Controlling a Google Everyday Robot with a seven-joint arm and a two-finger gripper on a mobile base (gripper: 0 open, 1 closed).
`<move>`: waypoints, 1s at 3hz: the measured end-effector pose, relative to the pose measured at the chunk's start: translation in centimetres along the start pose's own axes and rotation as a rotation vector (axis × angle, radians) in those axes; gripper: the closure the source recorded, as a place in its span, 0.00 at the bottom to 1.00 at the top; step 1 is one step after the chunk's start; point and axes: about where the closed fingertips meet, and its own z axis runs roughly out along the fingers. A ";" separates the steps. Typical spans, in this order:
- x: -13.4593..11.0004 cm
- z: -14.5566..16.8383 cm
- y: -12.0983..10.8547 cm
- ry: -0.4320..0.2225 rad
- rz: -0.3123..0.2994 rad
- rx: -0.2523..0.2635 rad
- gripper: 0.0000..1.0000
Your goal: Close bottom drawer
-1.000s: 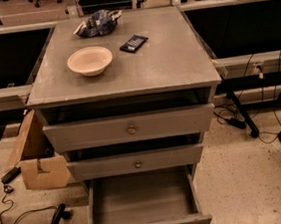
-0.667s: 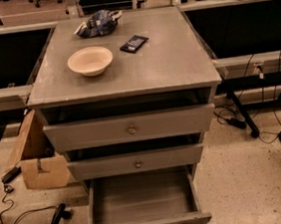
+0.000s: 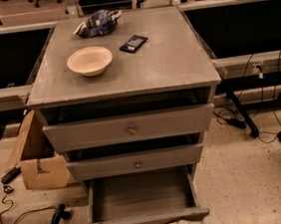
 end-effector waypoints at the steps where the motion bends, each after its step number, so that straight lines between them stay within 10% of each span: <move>1: -0.7 0.3 -1.0 -0.008 -0.017 -0.003 1.00; 3: -2.3 1.1 -3.4 -0.029 -0.058 -0.009 1.00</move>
Offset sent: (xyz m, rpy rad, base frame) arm 0.3142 0.1520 0.1671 0.0968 -0.3536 0.3627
